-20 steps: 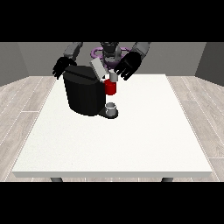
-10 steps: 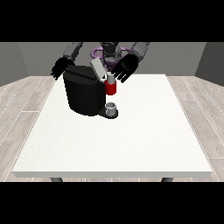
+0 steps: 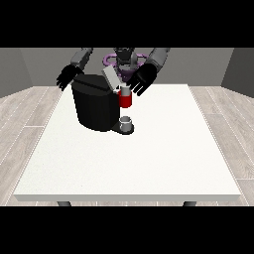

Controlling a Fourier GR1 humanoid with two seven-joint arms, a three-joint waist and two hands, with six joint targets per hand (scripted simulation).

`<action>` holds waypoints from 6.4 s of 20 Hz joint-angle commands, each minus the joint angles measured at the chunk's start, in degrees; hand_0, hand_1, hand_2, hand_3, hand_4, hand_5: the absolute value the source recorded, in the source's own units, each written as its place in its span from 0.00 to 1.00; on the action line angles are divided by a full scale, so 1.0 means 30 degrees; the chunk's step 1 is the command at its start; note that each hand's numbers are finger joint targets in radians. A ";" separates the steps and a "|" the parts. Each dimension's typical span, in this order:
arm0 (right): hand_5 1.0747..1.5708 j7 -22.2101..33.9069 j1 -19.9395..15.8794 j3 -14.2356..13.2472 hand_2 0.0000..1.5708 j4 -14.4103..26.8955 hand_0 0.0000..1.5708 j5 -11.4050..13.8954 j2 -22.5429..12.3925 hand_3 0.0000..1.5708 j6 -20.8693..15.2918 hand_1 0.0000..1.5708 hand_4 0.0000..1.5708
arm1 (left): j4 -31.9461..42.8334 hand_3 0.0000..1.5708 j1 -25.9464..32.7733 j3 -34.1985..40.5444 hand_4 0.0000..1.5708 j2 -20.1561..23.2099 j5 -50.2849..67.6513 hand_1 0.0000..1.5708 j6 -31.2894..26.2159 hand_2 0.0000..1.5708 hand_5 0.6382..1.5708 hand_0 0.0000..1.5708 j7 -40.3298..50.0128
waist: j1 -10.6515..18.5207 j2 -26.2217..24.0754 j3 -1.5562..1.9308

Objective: Insert the coffee pod into the coffee machine and close the lid

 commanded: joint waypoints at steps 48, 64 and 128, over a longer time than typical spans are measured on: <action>1.00 -0.0649 -0.0130 -0.0773 0.00 0.1670 0.00 -0.0022 -0.0055 0.00 -0.0909 0.00 0.24 | -0.0136 0.00 0.0172 -0.0797 0.00 0.0214 -0.1885 0.00 -0.1782 0.00 1.00 0.00 -0.0927 | 0.1224 -0.0591 -0.0006; 1.00 -0.1258 0.4243 -0.1725 0.00 0.2275 0.00 -0.0830 0.0033 0.00 -0.0758 0.00 0.24 | -0.0880 0.00 0.6470 0.3916 0.00 -0.5205 0.4767 0.00 -0.1437 0.00 1.00 0.00 -0.2278 | 0.4507 -0.6660 -0.0033; 1.00 -0.0948 -0.5809 -0.1011 0.00 0.6650 0.00 0.0443 -0.2515 0.00 0.4576 0.00 0.00 | -1.4439 0.00 1.6299 0.1506 0.00 -0.6072 1.3241 0.00 -0.1479 0.00 1.00 0.00 0.1745 | 0.7900 -0.2999 -0.0004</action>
